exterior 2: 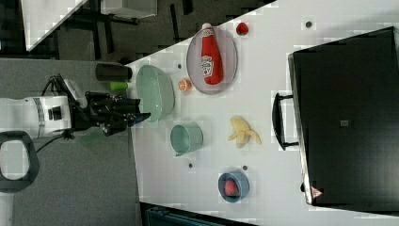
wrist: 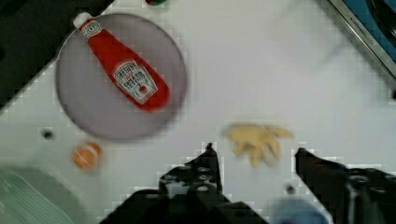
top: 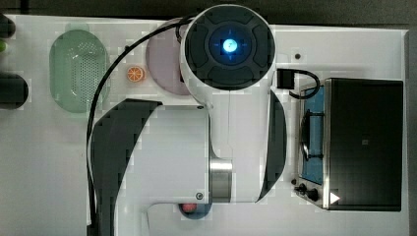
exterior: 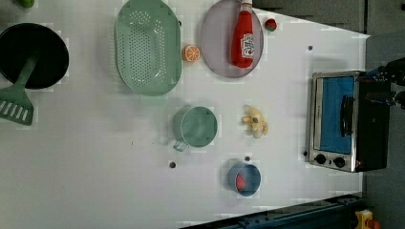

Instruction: Pick Banana and place it in mug.

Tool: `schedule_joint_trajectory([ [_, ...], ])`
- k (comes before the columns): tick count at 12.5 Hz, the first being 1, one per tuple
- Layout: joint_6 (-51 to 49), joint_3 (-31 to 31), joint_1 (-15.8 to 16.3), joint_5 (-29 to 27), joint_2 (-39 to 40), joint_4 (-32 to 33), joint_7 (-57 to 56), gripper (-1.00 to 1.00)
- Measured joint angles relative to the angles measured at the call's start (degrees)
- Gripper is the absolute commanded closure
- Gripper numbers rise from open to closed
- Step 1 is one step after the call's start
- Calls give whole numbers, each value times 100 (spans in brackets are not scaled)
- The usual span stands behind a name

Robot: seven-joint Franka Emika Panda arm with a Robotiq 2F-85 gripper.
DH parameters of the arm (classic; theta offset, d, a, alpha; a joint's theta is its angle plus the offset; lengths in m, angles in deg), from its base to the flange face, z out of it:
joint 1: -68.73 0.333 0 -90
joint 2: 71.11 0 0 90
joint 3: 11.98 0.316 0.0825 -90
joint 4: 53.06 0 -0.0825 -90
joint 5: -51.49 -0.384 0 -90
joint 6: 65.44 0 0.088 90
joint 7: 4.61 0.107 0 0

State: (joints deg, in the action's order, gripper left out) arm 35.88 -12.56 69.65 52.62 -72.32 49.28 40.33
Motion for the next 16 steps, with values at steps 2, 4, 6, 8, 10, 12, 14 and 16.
schedule_joint_trajectory([
  [2,-606,-56,-45,-12,-803,878,-96,-76],
  [4,-779,-83,-187,-48,-1504,1259,-150,-100],
  [6,-700,-110,-295,-103,-1829,1225,-197,-100],
  [8,-469,-177,-292,-150,-1816,1237,-226,-100],
  [10,167,-201,-301,-42,-1799,1807,-316,-100],
  [12,873,-260,-336,-19,-1570,2468,-367,-100],
  [14,1505,-240,-352,-7,-956,2837,-874,-100],
  [16,2189,-322,-288,-83,-323,3251,-1535,-100],
])
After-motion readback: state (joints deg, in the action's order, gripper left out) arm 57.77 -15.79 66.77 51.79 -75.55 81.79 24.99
